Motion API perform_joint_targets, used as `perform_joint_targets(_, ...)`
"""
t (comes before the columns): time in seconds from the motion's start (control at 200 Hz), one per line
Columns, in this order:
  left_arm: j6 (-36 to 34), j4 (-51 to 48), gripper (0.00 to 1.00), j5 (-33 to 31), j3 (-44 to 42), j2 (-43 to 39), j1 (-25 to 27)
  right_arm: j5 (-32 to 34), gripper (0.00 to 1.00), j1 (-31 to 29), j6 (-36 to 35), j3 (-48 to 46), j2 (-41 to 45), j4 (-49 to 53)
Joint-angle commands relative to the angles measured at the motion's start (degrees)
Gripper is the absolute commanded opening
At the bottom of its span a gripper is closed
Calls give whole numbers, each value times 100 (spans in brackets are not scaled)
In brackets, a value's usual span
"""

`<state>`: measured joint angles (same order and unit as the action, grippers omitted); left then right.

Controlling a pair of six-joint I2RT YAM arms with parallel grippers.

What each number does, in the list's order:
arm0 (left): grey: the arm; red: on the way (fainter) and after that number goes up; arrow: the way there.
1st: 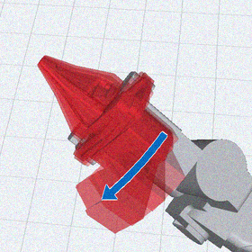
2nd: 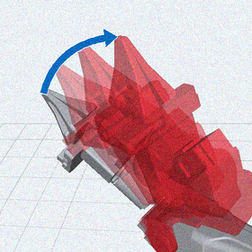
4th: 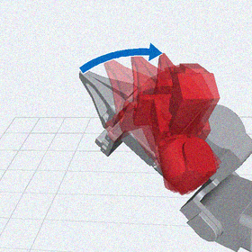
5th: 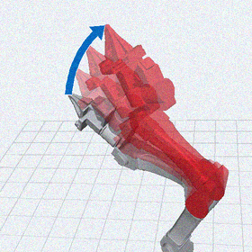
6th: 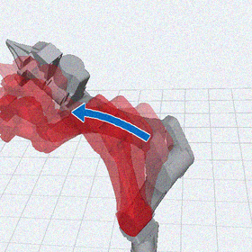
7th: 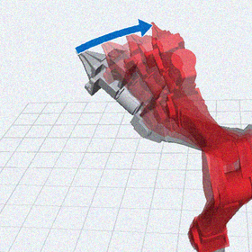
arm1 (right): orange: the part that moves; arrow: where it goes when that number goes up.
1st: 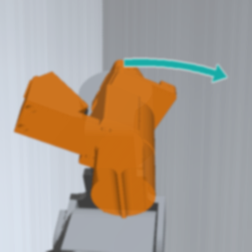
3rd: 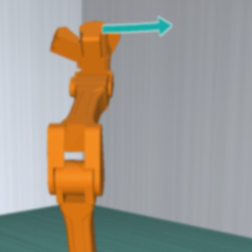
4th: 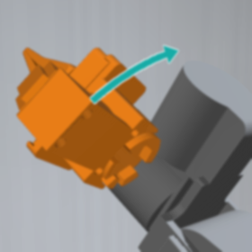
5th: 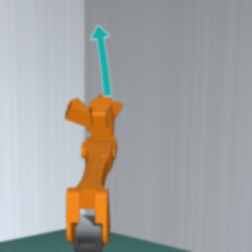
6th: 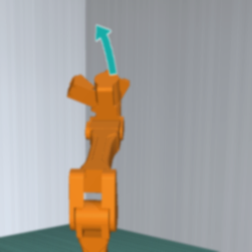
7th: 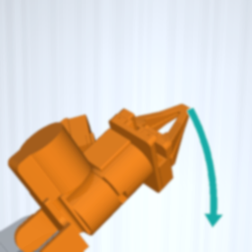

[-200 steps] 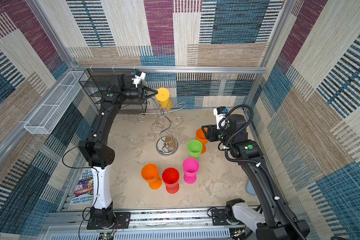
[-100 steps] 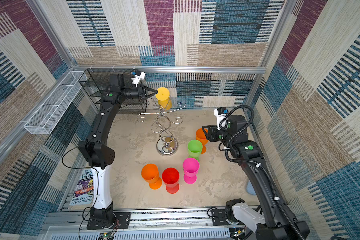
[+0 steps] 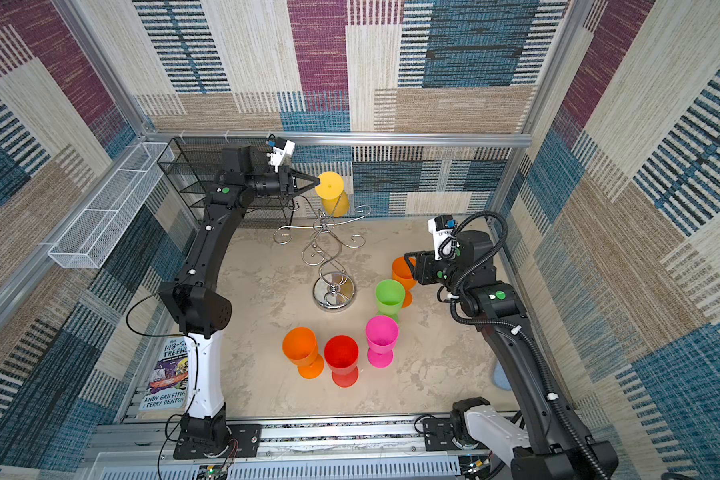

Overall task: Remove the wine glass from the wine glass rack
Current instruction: 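Lift the yellow glass up off the rack with the left gripper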

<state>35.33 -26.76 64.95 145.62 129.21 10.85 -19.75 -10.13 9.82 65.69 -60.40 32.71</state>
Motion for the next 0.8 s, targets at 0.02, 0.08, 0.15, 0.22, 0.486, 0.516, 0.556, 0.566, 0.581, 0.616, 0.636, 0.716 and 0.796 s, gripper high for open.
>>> perform_joint_targets(0.02,232,364,0,138,67,50,27,-82,53,11,-10,-29,36,-200)
perform_joint_targets(0.08,245,357,0,149,89,91,33,-82,53,11,-7,-45,46,-196)
perform_joint_targets(0.15,219,356,0,161,80,101,57,-79,53,20,-18,-54,62,-192)
perform_joint_targets(0.22,196,360,0,181,88,91,91,-82,53,34,-21,-72,77,-186)
perform_joint_targets(0.486,9,248,0,229,-186,-204,128,-95,53,46,-18,-102,94,-206)
perform_joint_targets(0.516,-117,94,0,206,-200,-241,128,-108,53,57,-20,-117,90,-219)
perform_joint_targets(0.556,-309,-142,0,160,-196,-276,128,-117,53,55,-20,-126,90,-226)
perform_joint_targets(0.566,-350,-199,0,141,-198,-281,128,-113,53,60,-15,-133,90,-229)
perform_joint_targets(0.581,-412,-266,0,133,-198,-298,122,-118,53,63,-8,-135,90,-225)
perform_joint_targets(0.616,-530,-416,0,112,-196,-318,119,-133,53,57,-11,-136,90,-232)
perform_joint_targets(0.636,-577,-479,0,112,-195,-330,115,-131,53,55,-15,-136,90,-234)
perform_joint_targets(0.716,-743,-711,0,89,-192,-356,98,-131,53,68,-16,-142,95,-225)
perform_joint_targets(0.796,-954,-980,0,5,-183,-400,60,-142,53,64,-16,-153,107,-230)
